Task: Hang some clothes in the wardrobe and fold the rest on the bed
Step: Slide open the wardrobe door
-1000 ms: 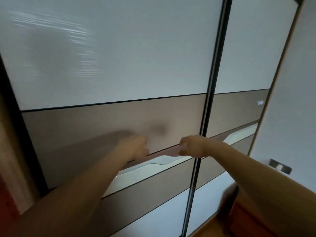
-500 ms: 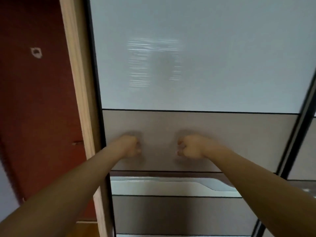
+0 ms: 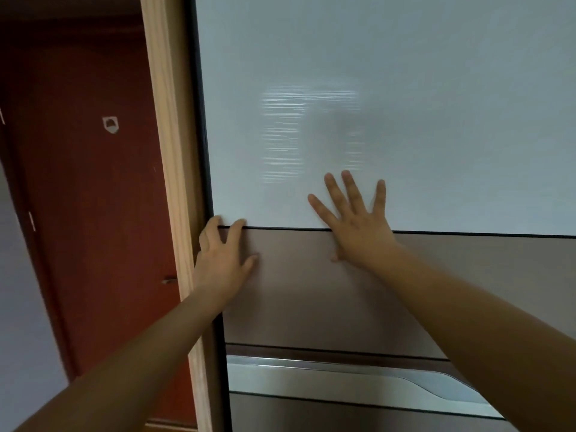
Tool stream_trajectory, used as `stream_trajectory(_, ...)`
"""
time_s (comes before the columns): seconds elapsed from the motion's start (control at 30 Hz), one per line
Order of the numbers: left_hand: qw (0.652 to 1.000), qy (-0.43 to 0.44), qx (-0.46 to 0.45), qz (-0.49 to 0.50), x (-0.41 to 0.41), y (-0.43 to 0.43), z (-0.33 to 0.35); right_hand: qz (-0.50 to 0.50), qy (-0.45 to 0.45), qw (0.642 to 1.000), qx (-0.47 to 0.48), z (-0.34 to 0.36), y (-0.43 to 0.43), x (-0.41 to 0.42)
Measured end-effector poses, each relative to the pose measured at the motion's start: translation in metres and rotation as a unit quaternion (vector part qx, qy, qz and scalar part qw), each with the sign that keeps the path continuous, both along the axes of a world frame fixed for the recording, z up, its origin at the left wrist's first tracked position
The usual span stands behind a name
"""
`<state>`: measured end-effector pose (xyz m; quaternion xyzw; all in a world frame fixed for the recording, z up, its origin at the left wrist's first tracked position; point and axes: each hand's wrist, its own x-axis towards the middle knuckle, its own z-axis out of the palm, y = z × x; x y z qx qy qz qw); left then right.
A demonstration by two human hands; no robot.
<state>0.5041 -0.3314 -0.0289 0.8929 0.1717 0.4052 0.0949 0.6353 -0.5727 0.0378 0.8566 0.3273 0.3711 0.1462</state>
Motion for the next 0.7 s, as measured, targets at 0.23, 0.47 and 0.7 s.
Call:
stream_trajectory(0.23, 0.992, -0.104, -0.062, -0.03, 0.024, 0.0, -0.03, -0.008, -0.025, 1.0, 0.006, -0.007, -0.002, 0.013)
stream_trajectory(0.47, 0.947, -0.118, -0.258, -0.154, 0.039, 0.008, -0.04, -0.041, -0.037, 0.998, -0.008, -0.005, -0.017, 0.011)
stream_trajectory(0.7, 0.952, -0.061, -0.236, -0.187, 0.052, -0.021, -0.041, -0.012, -0.033, 0.996, 0.076, 0.007, -0.029, -0.006)
